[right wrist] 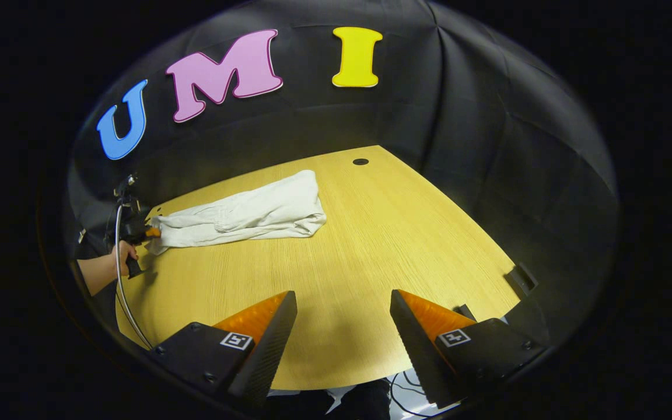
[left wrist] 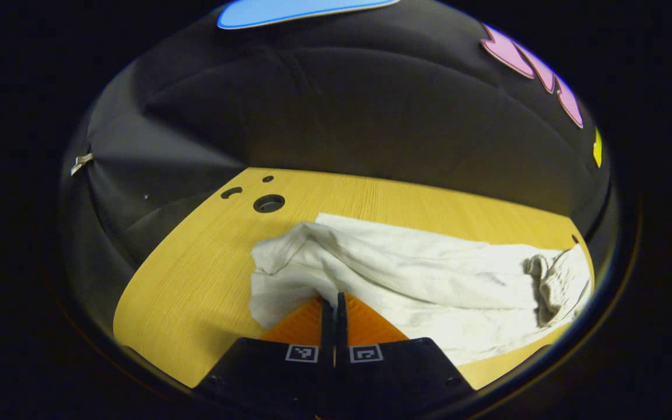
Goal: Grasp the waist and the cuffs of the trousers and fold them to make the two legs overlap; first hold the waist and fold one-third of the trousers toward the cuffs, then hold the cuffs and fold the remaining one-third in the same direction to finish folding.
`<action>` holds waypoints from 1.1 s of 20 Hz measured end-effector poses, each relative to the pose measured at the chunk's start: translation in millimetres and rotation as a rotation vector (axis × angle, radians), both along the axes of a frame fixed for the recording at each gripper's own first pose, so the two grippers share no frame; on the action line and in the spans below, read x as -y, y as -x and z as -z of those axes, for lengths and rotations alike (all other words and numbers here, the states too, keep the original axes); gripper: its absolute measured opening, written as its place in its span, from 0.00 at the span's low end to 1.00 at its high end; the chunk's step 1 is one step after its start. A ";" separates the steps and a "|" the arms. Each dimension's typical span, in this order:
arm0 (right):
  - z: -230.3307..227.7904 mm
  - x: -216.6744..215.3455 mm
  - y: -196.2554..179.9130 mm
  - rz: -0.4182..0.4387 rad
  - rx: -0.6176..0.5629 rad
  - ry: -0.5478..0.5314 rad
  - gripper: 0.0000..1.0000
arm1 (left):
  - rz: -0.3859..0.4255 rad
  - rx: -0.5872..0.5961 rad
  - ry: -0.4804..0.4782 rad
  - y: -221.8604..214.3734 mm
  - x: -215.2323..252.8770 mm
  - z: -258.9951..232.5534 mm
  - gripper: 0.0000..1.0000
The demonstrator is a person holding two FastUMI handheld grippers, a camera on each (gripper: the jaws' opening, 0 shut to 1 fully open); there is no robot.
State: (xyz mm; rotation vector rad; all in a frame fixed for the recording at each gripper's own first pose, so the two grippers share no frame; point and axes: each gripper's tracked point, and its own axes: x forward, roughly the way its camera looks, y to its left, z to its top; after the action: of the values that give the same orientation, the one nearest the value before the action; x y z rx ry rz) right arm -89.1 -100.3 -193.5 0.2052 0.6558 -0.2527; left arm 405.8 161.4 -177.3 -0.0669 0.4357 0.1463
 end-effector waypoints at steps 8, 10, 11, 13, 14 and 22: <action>7.1 20.0 -19.3 -0.120 0.022 -0.037 0.99 | 0.048 0.152 0.056 13.7 73.5 -104.8 0.05; 1.9 32.3 -24.3 -0.136 0.055 -0.024 0.99 | 0.089 0.183 0.040 15.7 112.8 -126.9 0.05; 0.3 37.2 -25.6 -0.140 0.065 -0.032 0.99 | 0.105 0.193 0.033 19.1 132.8 -135.4 0.05; 0.2 46.8 -29.3 -0.139 0.081 -0.061 0.99 | 0.146 0.219 0.047 20.8 181.5 -152.0 0.05; 1.0 50.9 -29.5 -0.144 0.083 -0.072 0.99 | 0.170 0.230 0.062 21.1 207.6 -158.0 0.05; -1.4 113.5 -44.2 -0.125 0.131 -0.106 0.99 | 0.408 0.180 0.124 49.3 402.1 -143.2 0.05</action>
State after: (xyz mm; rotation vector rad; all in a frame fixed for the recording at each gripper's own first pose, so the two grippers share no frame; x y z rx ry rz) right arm -44.9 -213.8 -192.1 0.2791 0.5496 -0.0831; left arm 356.5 -240.7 -34.1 -0.1101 0.2711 -0.2869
